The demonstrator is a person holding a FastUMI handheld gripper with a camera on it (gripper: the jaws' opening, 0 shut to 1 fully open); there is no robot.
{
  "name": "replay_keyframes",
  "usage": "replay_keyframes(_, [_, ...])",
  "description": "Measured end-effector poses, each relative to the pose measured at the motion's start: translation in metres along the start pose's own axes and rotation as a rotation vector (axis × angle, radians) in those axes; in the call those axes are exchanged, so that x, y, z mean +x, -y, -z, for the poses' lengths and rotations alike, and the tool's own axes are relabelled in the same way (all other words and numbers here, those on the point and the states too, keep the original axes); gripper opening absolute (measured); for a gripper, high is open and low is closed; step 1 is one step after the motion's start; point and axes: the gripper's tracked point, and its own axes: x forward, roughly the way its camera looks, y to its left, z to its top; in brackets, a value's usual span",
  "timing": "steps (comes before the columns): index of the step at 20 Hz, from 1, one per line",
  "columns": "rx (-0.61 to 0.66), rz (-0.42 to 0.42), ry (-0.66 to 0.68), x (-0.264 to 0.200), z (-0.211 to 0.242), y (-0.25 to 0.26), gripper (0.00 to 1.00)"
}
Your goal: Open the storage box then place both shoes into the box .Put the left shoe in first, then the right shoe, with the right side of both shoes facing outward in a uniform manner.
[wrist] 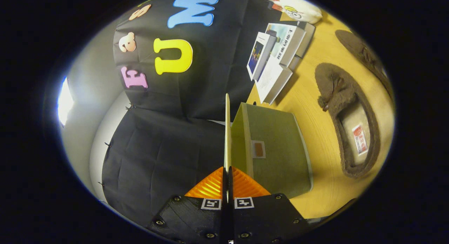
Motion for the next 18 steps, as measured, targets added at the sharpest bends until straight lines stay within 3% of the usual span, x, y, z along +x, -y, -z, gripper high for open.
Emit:
replay_keyframes(7, [-0.104,-0.02,0.001,0.001,-0.016,-0.055,0.0])
replay_keyframes(18, [-0.294,-0.052,-0.077,0.046,0.032,-0.148,0.0])
